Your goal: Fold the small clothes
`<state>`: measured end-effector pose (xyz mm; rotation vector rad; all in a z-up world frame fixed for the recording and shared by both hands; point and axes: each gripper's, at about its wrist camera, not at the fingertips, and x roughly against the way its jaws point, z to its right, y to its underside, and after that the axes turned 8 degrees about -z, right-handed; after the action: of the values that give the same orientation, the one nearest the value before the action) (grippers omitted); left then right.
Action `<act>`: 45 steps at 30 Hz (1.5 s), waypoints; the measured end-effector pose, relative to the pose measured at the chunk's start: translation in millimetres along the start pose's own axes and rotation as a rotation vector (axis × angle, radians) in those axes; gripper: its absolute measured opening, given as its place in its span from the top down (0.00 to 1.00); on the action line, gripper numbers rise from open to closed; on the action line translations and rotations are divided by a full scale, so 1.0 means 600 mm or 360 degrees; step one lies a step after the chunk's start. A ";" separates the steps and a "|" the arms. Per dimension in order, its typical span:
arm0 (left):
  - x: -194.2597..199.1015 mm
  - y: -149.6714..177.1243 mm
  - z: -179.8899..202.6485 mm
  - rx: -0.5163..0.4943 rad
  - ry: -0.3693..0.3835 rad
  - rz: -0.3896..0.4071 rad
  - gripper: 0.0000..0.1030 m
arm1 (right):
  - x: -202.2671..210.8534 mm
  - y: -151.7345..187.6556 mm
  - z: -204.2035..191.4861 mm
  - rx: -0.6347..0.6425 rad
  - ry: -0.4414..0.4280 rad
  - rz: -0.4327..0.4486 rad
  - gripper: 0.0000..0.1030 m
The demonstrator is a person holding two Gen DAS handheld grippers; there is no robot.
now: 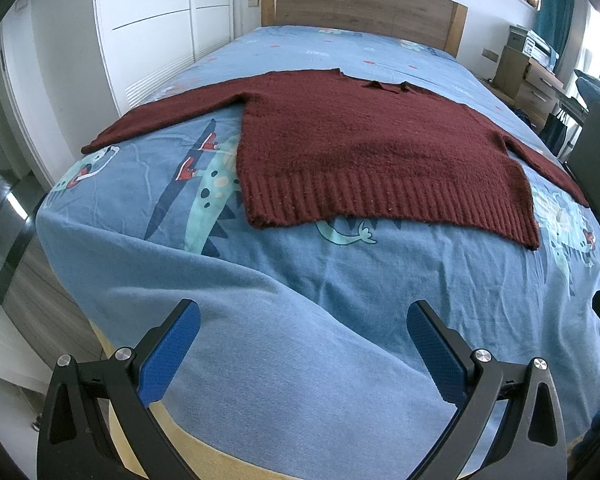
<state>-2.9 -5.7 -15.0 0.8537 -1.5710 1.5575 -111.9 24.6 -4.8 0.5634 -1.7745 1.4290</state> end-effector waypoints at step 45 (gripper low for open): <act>0.044 -0.158 -0.020 0.0114 -0.0044 0.0052 0.01 | -0.119 -0.225 0.268 -0.0652 -0.0093 -0.0074 0.00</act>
<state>66.7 4.1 54.8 0.8961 -1.5641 1.6400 -15.5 -174.6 10.5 0.4275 -2.0143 0.9844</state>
